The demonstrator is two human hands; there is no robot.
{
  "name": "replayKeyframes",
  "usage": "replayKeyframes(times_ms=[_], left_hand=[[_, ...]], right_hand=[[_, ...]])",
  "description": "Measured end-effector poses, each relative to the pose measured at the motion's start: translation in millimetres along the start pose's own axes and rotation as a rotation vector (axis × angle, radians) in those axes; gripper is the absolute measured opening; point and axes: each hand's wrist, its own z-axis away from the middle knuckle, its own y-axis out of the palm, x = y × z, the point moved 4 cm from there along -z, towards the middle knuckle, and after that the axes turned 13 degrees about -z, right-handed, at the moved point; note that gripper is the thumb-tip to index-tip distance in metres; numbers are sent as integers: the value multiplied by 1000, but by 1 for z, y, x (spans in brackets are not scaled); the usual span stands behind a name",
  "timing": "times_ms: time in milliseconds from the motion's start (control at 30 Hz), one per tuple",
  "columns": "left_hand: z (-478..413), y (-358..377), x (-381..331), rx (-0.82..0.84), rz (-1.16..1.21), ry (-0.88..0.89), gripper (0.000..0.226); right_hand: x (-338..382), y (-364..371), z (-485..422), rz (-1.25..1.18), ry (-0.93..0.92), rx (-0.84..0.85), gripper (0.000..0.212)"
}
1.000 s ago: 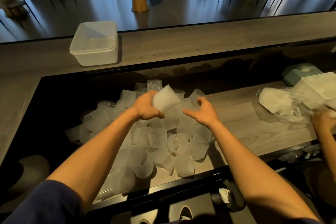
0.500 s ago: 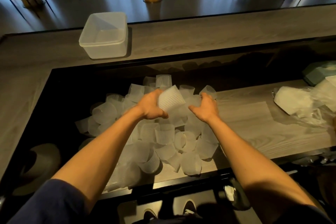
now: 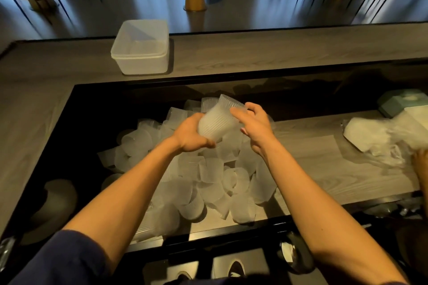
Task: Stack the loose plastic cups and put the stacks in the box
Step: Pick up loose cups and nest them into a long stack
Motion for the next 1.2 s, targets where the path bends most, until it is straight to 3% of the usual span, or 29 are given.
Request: replayKeyframes(times_ms=[267,333,400,500,633,733,800,933,1067,1200], left_hand=[[18,-11,5,-37,83,-35,84],[22,-16,5,-70,142,-56,77],[26,-22,7,-113,177,-72,71],[31,-30,15,-125,198,-83,76],[40,-33,18,-98,238,-31,88],[43,-32,28,-57,77,-49,102],[46,-31,47,-11,-169,-205,118],[69,-29,91,30,-495,-561,119],[82,-12,103,108,-535,-631,115],[81,-6,93,21,-644,-623,109]], right_hand=[[6,26,15,46,3,139,40],[8,39,21,128,-28,202,46],[6,49,23,201,-47,255,64],[2,59,30,132,20,300,82],[-6,73,36,54,19,306,57],[-11,80,37,118,-47,290,65],[-14,81,36,187,-65,273,72],[-26,73,34,158,-26,242,75],[-31,74,35,156,31,286,67],[-30,76,38,143,71,354,49]])
